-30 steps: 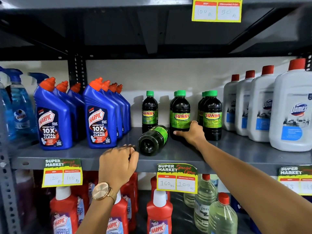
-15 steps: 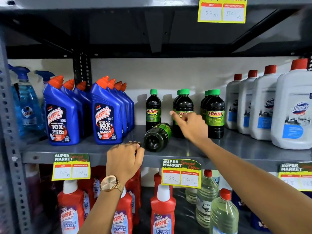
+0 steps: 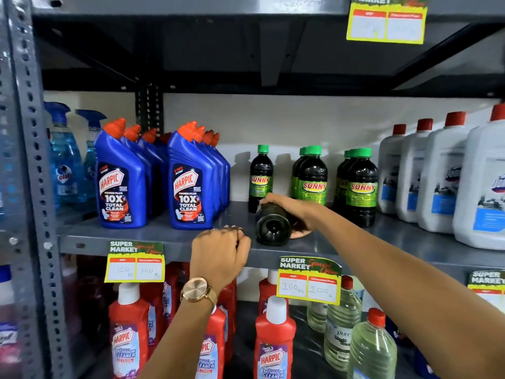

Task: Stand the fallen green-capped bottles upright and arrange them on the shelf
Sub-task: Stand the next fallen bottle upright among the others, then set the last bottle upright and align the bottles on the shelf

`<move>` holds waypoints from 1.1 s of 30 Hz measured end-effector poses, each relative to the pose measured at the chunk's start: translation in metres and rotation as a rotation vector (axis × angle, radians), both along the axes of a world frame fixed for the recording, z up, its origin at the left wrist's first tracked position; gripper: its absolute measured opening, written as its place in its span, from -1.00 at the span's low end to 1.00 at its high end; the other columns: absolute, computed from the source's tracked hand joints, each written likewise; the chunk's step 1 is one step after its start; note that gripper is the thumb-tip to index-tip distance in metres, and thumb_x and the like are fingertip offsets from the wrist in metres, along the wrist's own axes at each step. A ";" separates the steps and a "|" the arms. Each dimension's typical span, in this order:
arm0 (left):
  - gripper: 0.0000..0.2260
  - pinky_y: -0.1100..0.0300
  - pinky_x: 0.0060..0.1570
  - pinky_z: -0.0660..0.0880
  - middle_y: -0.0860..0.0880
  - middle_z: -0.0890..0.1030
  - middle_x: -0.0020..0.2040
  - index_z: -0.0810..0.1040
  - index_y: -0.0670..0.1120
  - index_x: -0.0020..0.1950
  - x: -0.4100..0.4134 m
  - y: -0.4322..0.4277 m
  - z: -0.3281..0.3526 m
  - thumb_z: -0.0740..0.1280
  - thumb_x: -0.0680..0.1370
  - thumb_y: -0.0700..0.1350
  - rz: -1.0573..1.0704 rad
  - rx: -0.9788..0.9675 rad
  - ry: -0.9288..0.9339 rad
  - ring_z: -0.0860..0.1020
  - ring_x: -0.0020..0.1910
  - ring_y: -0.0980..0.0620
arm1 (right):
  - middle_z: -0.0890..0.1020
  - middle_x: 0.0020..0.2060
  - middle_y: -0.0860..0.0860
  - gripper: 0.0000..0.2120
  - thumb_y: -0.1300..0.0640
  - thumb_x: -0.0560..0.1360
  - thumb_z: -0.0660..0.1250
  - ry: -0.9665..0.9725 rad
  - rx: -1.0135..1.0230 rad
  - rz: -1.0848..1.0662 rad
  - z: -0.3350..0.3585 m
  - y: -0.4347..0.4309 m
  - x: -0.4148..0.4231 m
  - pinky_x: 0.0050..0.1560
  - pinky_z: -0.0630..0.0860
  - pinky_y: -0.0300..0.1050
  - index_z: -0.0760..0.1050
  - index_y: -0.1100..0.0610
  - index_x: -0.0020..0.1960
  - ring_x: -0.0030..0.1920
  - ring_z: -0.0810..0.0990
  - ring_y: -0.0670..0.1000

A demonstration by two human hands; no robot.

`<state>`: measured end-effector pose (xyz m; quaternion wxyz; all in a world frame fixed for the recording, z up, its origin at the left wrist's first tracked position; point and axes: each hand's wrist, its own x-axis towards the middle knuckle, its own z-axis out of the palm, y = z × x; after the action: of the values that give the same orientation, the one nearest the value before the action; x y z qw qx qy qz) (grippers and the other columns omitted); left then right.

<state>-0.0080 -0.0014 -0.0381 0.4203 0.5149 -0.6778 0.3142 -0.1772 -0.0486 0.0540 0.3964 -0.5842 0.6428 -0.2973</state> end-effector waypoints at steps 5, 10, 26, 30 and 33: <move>-0.72 0.28 -0.48 0.15 0.03 0.47 -0.57 0.39 -0.05 -0.53 -0.001 -0.004 -0.002 0.17 0.40 -0.08 -0.019 -0.013 0.025 0.40 -0.60 -0.01 | 0.65 -0.14 0.09 -0.54 -0.23 0.28 0.45 -0.120 -0.502 -0.049 -0.002 -0.010 0.001 -0.25 0.64 -0.03 0.50 0.12 -0.09 -0.13 0.66 0.07; -0.72 0.28 -0.46 0.14 0.02 0.47 -0.56 0.39 -0.05 -0.51 0.000 -0.006 -0.002 0.16 0.41 -0.06 -0.017 -0.013 0.017 0.41 -0.60 -0.04 | 0.63 -0.08 0.05 -0.34 -0.22 0.20 0.54 0.085 -0.736 -0.102 0.001 -0.024 0.017 -0.23 0.54 -0.13 0.45 0.21 0.05 -0.12 0.62 0.02; -0.73 0.24 -0.45 0.22 0.03 0.57 -0.47 0.48 -0.04 -0.46 0.002 -0.009 -0.004 0.16 0.42 -0.05 -0.027 -0.009 0.004 0.49 -0.51 0.00 | 0.55 0.17 0.12 -0.09 -0.09 0.22 0.59 -0.120 -0.597 -0.152 -0.024 -0.052 0.038 0.11 0.53 -0.05 0.23 0.26 0.37 0.15 0.56 0.11; -0.74 0.23 -0.46 0.28 0.04 0.61 -0.42 0.51 -0.04 -0.45 0.001 -0.009 -0.004 0.17 0.41 -0.06 -0.017 0.015 0.025 0.51 -0.48 0.01 | 0.65 0.01 0.09 -0.47 0.11 0.27 0.52 -0.155 -0.548 -0.093 -0.032 -0.058 0.029 -0.22 0.46 -0.26 0.50 0.20 0.19 0.02 0.62 0.07; -0.75 0.25 -0.47 0.23 0.04 0.58 -0.45 0.48 -0.04 -0.46 0.001 -0.009 -0.004 0.18 0.41 -0.07 -0.014 0.016 0.025 0.48 -0.50 0.02 | 0.59 -0.05 0.03 -0.41 0.00 0.24 0.59 -0.048 -0.601 -0.142 -0.030 -0.054 0.028 -0.08 0.50 -0.18 0.50 0.20 0.16 -0.05 0.56 0.02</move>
<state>-0.0067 -0.0102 -0.0426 0.4267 0.5172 -0.6787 0.2996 -0.1496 -0.1024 0.0243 0.1991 -0.6220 0.5557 -0.5146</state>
